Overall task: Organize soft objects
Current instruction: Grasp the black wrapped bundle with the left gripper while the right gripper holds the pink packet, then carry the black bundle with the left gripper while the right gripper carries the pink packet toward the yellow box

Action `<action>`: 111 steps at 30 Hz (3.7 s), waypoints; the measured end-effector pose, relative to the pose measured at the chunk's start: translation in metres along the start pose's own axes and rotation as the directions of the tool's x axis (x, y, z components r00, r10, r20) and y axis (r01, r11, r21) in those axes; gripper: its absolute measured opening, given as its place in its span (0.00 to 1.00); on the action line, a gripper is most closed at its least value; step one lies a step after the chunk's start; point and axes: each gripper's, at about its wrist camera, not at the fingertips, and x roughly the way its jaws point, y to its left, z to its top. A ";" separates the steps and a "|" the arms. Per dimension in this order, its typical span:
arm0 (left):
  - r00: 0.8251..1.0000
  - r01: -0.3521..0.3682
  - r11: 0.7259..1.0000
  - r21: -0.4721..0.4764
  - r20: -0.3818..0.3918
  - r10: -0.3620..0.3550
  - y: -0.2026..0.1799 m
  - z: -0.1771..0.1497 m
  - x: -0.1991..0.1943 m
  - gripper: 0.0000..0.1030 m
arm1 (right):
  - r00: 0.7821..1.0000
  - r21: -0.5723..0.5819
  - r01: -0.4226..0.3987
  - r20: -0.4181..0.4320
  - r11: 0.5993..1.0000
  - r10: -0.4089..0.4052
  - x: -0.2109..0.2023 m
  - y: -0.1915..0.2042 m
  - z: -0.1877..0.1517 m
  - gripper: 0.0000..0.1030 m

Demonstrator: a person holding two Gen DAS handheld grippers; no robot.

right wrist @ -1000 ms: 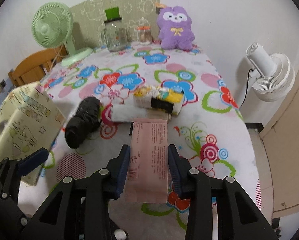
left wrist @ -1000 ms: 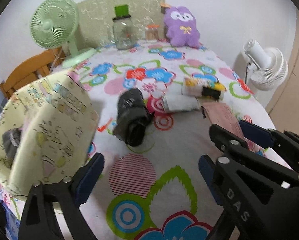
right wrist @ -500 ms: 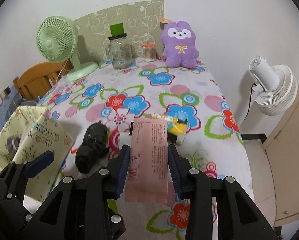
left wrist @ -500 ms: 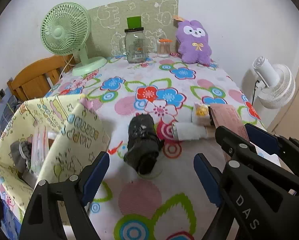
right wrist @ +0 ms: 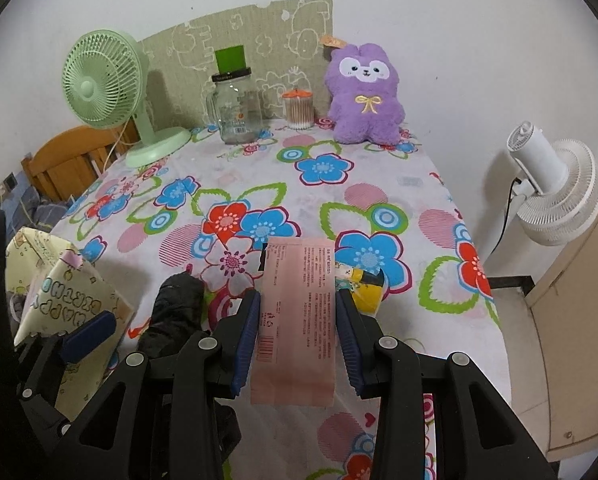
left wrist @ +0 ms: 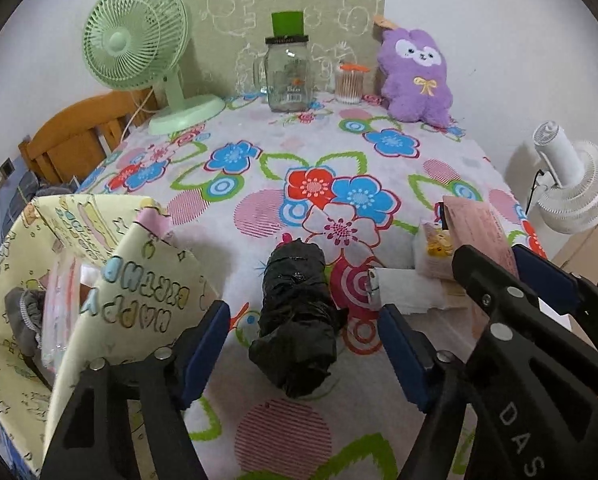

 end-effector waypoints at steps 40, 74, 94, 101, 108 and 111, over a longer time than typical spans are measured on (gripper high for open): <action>0.995 0.047 0.998 0.051 -0.090 -0.042 -0.008 -0.024 -0.010 0.40 | 0.999 0.038 0.004 -0.037 0.999 -0.003 -0.015 -0.005 -0.025 0.40; 0.990 0.124 0.985 0.119 0.056 -0.132 -0.012 -0.027 -0.112 0.40 | 0.994 0.060 0.067 0.078 0.996 -0.071 -0.124 0.000 -0.023 0.40; 0.978 0.109 0.981 0.163 0.161 -0.135 0.015 -0.007 -0.150 0.40 | 0.987 0.049 0.079 0.136 0.996 -0.085 -0.159 0.030 -0.002 0.40; 0.978 0.115 0.979 0.166 0.155 -0.142 0.033 -0.002 -0.149 0.40 | 0.988 0.038 0.071 0.131 0.997 -0.075 -0.156 0.050 0.004 0.40; 0.980 0.103 0.982 0.158 0.153 -0.128 0.058 0.001 -0.144 0.40 | 0.991 0.016 0.052 0.124 0.999 -0.053 -0.146 0.076 0.009 0.40; 0.981 0.098 0.983 0.153 0.152 -0.121 0.069 0.002 -0.140 0.40 | 0.992 0.007 0.038 0.120 0.999 -0.039 -0.141 0.086 0.011 0.40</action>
